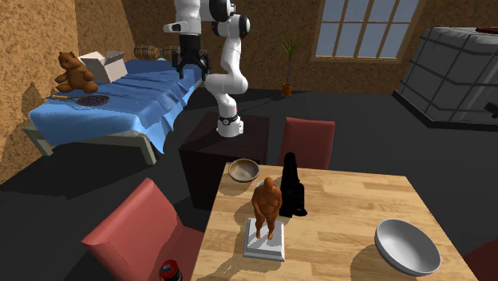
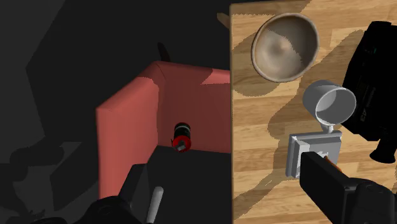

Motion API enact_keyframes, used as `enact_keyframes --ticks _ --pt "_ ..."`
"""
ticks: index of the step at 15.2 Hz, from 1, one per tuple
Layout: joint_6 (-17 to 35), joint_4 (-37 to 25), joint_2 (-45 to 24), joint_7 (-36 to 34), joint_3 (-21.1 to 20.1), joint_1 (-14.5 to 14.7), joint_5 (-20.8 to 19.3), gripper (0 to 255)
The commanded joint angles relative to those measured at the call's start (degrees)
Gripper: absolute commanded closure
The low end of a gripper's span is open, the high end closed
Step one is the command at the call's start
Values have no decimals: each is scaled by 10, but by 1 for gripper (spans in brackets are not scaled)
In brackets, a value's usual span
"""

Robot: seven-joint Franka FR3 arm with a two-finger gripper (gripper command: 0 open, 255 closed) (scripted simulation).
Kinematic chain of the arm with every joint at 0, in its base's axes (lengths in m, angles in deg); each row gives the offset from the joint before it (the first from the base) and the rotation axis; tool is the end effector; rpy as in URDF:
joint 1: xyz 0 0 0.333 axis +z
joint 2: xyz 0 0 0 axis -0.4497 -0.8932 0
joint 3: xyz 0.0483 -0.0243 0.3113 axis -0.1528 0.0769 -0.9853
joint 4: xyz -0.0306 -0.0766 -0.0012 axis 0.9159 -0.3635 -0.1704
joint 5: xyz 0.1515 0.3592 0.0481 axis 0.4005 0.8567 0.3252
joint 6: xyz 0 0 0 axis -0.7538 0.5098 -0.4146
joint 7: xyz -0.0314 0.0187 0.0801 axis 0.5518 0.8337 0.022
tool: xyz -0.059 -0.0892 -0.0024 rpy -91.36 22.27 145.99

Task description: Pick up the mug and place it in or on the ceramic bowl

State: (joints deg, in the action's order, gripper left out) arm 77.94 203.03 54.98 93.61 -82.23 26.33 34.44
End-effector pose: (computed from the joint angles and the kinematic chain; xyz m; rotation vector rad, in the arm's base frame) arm 0.3186 -0.0266 0.6333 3.1117 0.0913 0.3031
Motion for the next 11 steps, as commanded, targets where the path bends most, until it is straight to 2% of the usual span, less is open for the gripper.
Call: enact_keyframes --ticks 1,11 --pt "0 0 0 0 0 0 0 0" --pt "172 128 -45 -73 -62 27 43 0"
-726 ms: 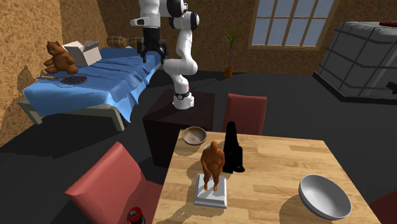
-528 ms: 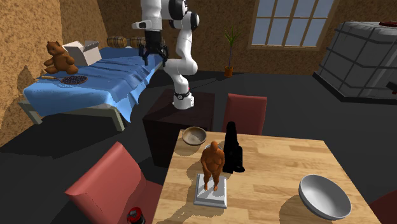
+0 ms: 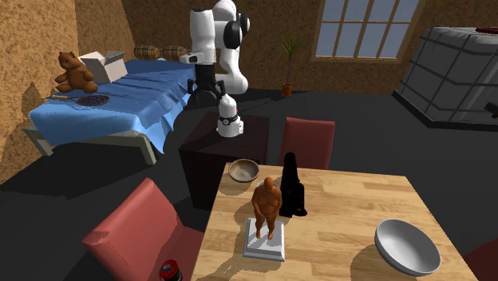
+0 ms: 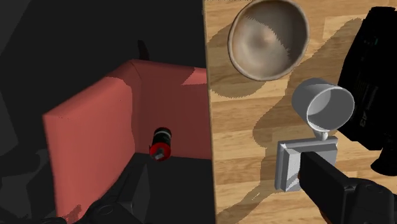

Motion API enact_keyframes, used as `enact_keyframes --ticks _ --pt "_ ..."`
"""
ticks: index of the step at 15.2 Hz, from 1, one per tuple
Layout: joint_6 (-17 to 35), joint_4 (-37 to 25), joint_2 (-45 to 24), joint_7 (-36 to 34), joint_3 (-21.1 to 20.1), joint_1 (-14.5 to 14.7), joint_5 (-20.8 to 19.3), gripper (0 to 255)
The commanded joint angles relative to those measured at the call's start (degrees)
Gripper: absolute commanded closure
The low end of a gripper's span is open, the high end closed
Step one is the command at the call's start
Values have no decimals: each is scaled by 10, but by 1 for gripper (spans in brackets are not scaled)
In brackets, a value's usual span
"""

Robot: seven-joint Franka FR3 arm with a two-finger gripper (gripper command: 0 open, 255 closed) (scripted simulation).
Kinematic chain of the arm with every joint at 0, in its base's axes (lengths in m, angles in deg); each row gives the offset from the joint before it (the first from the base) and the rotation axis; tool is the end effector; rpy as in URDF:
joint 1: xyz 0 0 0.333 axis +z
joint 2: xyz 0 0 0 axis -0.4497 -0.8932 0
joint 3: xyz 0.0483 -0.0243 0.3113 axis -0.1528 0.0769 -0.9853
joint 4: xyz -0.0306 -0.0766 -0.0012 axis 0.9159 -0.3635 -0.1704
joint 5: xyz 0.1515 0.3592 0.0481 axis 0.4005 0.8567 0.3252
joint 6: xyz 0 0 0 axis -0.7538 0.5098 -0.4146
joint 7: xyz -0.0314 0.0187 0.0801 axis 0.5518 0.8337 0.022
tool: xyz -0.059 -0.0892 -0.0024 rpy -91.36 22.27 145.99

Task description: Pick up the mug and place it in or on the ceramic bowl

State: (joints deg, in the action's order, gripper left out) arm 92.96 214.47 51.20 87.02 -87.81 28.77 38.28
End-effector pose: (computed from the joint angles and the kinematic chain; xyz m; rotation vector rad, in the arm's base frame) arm 0.3513 0.0344 0.5403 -3.1187 -0.0823 -0.2990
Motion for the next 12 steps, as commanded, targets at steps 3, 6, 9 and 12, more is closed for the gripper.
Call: enact_keyframes --ticks 3,6,9,12 --pt "78 38 -39 -29 -27 12 17 0" --pt "136 55 -78 -51 -48 21 28 0" --pt "194 65 -126 -73 -70 28 36 0" --pt "253 68 -181 -98 -93 33 40 0"
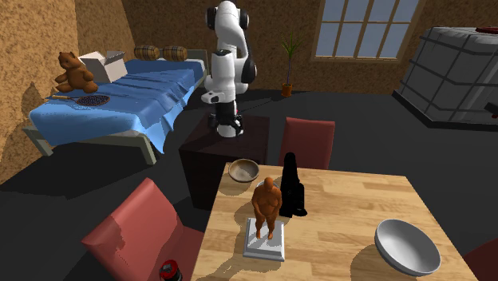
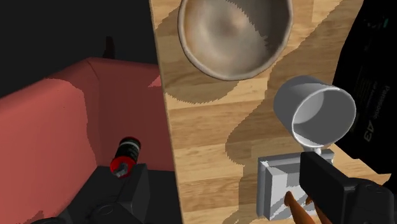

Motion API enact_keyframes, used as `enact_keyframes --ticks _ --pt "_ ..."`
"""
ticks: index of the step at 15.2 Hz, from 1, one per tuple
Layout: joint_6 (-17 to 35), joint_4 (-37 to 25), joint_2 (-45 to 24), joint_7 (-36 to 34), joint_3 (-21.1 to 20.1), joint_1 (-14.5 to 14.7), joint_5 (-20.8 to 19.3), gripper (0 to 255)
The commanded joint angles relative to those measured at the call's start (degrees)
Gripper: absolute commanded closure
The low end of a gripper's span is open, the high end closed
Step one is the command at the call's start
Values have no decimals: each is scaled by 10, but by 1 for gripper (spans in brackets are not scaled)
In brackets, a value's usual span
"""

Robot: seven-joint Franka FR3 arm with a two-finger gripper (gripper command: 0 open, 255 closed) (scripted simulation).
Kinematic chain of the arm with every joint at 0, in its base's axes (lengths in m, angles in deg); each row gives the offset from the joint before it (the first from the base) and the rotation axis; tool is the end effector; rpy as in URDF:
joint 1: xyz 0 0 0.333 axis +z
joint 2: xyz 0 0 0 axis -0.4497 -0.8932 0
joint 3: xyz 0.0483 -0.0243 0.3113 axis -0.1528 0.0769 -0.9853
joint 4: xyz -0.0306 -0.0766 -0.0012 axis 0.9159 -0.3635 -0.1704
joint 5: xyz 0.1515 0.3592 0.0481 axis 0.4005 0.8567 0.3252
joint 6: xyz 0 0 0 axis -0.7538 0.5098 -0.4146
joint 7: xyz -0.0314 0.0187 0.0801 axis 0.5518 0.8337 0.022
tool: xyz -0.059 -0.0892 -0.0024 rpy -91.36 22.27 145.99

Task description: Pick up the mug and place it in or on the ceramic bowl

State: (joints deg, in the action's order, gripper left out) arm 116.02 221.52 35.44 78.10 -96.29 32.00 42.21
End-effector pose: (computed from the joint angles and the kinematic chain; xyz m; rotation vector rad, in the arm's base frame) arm 0.3924 0.1171 0.4140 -3.0921 -0.0674 -0.2913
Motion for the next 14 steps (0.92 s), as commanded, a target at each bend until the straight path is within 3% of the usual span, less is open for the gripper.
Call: enact_keyframes --ticks 1,8,14 --pt "41 -3 -43 -18 -16 2 0 0" --pt "165 -34 -196 -102 -69 -1 -40 0" --pt "243 -93 -341 -227 -78 14 -157 0"
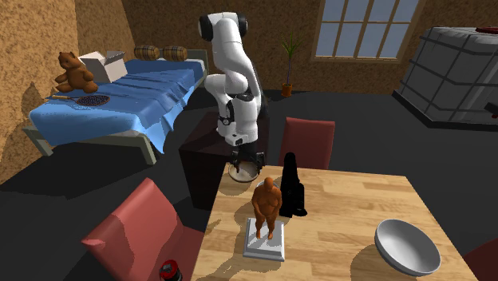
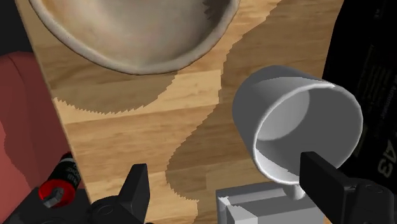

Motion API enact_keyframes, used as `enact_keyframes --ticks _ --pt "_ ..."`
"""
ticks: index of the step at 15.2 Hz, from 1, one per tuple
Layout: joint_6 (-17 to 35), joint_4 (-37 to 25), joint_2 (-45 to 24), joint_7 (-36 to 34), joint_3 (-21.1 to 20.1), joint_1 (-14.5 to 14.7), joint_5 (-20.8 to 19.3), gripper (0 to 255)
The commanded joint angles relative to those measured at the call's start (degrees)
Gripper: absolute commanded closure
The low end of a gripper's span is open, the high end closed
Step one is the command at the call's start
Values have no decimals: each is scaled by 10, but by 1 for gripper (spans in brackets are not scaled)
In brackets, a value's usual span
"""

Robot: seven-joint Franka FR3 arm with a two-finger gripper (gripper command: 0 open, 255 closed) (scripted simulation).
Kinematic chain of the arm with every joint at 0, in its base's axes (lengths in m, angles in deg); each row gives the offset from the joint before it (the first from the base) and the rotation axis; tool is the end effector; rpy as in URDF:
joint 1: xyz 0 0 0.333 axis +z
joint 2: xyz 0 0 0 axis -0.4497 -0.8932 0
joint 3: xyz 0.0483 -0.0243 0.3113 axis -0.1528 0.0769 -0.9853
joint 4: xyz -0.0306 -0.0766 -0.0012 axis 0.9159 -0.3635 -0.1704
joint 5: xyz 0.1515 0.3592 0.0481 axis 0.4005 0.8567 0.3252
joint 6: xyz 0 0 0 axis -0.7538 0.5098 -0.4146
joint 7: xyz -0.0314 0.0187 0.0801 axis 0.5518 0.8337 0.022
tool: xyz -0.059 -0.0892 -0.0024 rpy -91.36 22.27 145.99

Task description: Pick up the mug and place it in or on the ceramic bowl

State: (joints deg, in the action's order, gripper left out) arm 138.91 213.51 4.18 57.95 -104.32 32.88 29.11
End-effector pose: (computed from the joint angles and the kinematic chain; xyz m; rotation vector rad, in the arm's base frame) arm 0.4445 0.2191 0.2737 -3.0593 -0.0504 -0.2858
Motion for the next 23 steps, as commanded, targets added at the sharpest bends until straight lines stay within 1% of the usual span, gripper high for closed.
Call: enact_keyframes --ticks 1,4,5,12,20,21,23 --pt "24 -26 -53 -48 9 15 -48 0" --pt "47 -69 -122 -104 38 53 -100 0" --pt "48 -71 -125 -106 41 57 -101 0" --pt "87 -99 -190 -138 81 89 -141 0" --pt "87 -99 -190 -137 81 90 -141 0" --pt "87 -99 -190 -137 81 90 -141 255" --pt "87 -99 -190 -137 81 90 -141 255"
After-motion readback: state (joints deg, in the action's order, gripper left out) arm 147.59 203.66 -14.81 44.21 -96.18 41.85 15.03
